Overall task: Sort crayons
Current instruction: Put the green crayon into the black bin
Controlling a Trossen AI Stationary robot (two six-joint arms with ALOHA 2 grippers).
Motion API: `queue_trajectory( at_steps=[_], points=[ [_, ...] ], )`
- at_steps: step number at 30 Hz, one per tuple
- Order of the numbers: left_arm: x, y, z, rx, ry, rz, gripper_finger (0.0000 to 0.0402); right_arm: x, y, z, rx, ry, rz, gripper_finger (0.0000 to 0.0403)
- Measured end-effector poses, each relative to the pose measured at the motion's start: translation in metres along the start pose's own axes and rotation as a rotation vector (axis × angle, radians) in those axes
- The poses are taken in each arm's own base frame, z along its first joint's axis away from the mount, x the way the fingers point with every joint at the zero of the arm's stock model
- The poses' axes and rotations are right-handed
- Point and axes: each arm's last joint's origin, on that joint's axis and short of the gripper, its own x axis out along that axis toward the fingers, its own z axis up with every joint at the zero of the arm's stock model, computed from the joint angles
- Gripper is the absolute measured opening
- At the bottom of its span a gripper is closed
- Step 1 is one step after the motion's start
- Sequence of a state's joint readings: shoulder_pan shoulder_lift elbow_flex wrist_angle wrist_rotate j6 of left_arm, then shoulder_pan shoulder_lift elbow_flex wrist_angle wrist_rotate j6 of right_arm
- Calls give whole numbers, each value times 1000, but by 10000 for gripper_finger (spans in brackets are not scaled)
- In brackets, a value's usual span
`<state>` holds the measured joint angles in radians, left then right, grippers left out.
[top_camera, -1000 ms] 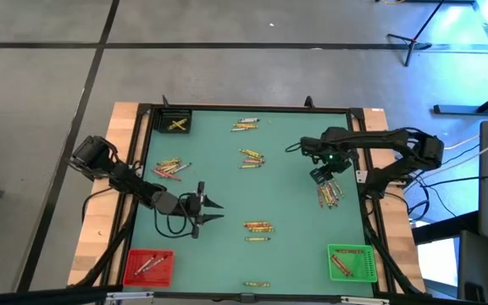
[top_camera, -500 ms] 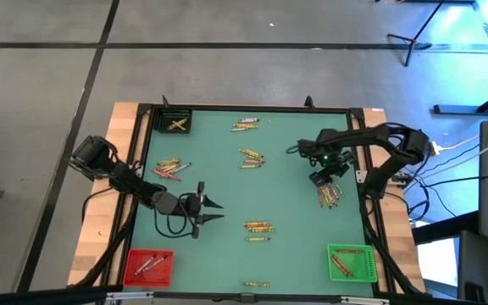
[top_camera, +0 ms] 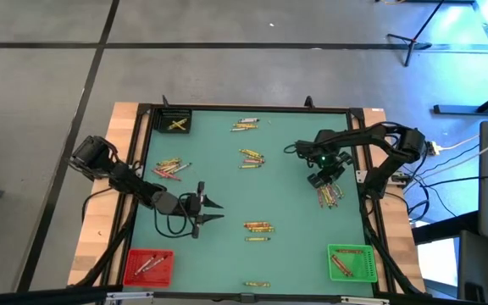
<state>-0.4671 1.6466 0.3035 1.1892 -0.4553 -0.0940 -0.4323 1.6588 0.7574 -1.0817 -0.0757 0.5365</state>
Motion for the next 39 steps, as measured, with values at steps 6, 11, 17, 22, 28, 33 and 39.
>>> queue_trajectory(
  at_steps=[6,11,17,22,28,33,39],
  points=[
    [0,0,0,0,0,0,112,0,1,2,-22,-26,-8,56],
    [0,0,0,0,0,0,112,0,0,2,-45,-33,-17,39],
    [0,0,0,-1,0,0,112,0,0,2,-60,-41,-34,14],
    [0,0,0,0,0,0,112,0,0,2,-77,-40,-39,10],
    [0,0,0,-1,0,0,112,-7,-3,-1,-92,-105,-50,13],
    [0,0,0,0,0,0,112,-21,-3,-13,-95,-221,-54,14],
    [0,0,0,0,0,0,112,-38,6,-33,-134,-368,8,14]
  ],
)
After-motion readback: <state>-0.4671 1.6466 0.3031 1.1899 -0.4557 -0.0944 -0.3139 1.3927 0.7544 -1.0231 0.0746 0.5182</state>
